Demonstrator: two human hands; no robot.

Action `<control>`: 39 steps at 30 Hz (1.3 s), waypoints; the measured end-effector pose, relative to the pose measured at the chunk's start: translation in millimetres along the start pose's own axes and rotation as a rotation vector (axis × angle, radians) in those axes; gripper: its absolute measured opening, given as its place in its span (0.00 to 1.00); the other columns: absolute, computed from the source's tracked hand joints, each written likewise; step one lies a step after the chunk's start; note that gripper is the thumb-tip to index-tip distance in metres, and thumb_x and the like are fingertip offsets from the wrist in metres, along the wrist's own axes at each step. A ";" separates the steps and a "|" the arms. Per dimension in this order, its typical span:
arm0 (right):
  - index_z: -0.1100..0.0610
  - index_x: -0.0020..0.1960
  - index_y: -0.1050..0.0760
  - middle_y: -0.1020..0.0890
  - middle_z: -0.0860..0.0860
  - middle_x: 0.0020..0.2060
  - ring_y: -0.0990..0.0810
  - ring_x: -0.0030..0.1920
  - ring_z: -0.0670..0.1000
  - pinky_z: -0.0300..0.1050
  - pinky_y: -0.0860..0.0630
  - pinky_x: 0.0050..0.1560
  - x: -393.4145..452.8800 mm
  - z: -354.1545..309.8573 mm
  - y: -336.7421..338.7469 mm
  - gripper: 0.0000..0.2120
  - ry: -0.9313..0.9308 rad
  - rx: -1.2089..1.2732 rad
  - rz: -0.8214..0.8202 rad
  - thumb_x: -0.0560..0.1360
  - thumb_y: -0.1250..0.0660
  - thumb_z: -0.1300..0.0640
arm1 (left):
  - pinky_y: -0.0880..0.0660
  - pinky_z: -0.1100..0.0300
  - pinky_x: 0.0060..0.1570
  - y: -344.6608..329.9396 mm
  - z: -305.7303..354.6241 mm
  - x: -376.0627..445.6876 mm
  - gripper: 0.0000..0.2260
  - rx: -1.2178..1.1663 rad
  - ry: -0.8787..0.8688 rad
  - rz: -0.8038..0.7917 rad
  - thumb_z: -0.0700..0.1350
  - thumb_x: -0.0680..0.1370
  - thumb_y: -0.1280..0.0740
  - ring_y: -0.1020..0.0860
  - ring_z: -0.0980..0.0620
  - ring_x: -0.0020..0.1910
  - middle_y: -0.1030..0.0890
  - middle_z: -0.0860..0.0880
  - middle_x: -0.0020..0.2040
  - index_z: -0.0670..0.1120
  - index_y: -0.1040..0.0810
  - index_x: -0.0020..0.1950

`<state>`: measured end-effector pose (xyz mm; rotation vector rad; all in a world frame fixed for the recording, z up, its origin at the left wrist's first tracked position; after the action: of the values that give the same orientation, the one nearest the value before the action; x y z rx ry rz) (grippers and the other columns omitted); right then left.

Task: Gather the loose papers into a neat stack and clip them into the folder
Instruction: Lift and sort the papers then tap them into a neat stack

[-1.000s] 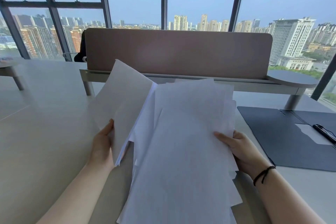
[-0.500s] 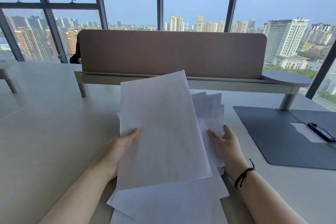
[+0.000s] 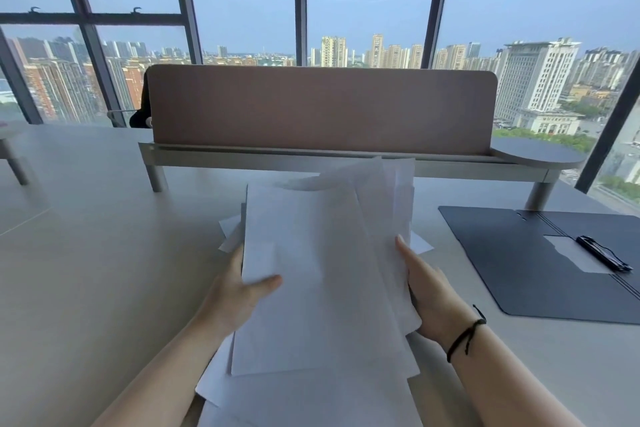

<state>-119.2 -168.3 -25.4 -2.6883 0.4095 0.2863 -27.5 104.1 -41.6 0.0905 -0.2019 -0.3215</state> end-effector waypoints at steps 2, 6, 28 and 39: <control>0.58 0.62 0.18 0.12 0.59 0.55 0.13 0.55 0.62 0.59 0.18 0.55 -2.8 -3.8 -3.9 0.17 0.027 -0.003 -0.052 0.81 0.34 0.47 | 0.32 0.66 0.65 0.8 7.1 -0.3 0.42 0.059 -0.096 0.065 0.37 0.71 0.23 0.31 0.70 0.69 0.31 0.63 0.73 0.63 0.41 0.75; 0.63 0.63 0.21 0.11 0.58 0.50 0.12 0.48 0.59 0.55 0.15 0.50 -9.8 -27.7 -25.8 0.15 0.252 -0.142 -0.029 0.77 0.29 0.66 | 0.27 0.58 0.63 4.5 35.8 1.0 0.56 0.031 -0.161 0.250 0.43 0.68 0.20 0.25 0.68 0.64 0.29 0.59 0.71 0.60 0.58 0.81; 0.61 0.48 0.15 0.11 0.56 0.45 0.12 0.46 0.56 0.52 0.15 0.47 -76.3 -114.4 -62.4 0.06 0.650 -0.066 -0.155 0.73 0.26 0.67 | 0.19 0.50 0.50 6.1 163.3 8.6 0.09 -0.633 -0.218 0.215 0.41 0.72 0.25 0.15 0.49 0.51 0.12 0.52 0.49 0.53 0.13 0.49; 0.60 0.52 0.14 0.12 0.58 0.49 0.12 0.49 0.57 0.54 0.17 0.51 -78.8 -104.4 -46.9 0.15 0.683 -0.061 -0.105 0.66 0.22 0.65 | 0.23 0.52 0.55 6.2 129.9 -11.0 0.08 -0.416 -0.148 0.100 0.41 0.63 0.20 0.14 0.47 0.49 0.12 0.48 0.45 0.48 0.11 0.40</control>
<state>-163.4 -152.1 105.4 -2.7895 0.4479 -0.6788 -63.3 106.2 83.9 -0.3542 -0.2810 -0.2654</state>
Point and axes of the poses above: each hand's wrist, its own x-axis towards the middle knuckle, its own y-axis out of the back of the hand, z = x × y, the point moved 1 cm from there along x, towards the middle knuckle
